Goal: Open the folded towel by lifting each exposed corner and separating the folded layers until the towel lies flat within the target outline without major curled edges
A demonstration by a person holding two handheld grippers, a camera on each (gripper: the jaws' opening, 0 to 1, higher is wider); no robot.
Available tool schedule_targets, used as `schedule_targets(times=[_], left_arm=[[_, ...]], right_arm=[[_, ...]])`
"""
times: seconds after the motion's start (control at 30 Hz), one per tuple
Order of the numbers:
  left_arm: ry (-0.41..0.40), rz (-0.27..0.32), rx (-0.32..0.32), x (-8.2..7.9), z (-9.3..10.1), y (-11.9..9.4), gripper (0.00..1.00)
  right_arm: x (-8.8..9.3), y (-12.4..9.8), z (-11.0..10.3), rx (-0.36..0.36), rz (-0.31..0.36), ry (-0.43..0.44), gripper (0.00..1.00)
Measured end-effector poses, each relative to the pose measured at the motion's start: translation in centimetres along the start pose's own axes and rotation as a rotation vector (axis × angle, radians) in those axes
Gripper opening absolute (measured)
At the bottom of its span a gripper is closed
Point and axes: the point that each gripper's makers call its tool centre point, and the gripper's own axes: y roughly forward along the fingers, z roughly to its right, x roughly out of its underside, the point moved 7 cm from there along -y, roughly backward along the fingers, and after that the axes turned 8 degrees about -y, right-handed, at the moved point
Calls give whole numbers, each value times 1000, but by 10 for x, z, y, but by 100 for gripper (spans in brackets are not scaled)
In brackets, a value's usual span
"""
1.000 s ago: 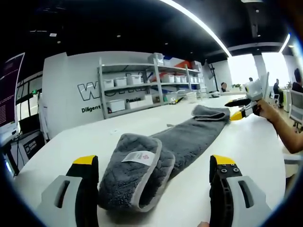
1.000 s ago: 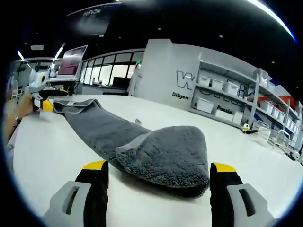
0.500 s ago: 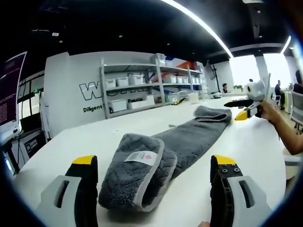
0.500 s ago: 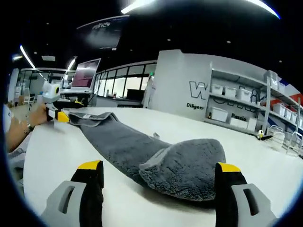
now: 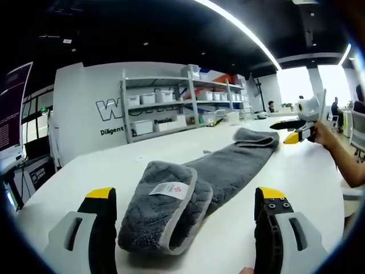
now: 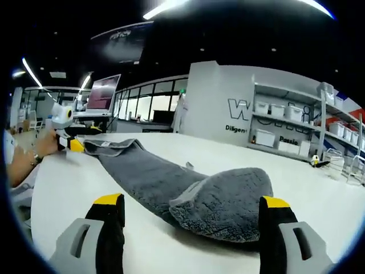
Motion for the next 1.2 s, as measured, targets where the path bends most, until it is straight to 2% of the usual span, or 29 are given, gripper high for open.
schedule_targets(times=[0.13,0.3,0.57,0.73,0.87,1.0,1.2], left_arm=[[-29,4,36,-1,-4,5,98],[22,-4,-11,-3,-16,11,92],[66,10,-34,-6,-24,13,75],[56,-4,-45,-4,-29,15,64],[47,-10,-63,-3,-31,13,59],[49,-18,-49,-1,-22,8,53],[77,-54,-39,3,-19,10,41]], right_arm=[[0,0,-1,-1,1,-2,99],[0,-2,-1,2,5,0,99],[0,-4,-3,11,4,-3,98],[0,-6,-3,13,8,4,97],[0,-6,-4,7,5,4,97],[1,-6,-3,11,6,7,97],[1,-6,-4,7,3,5,96]])
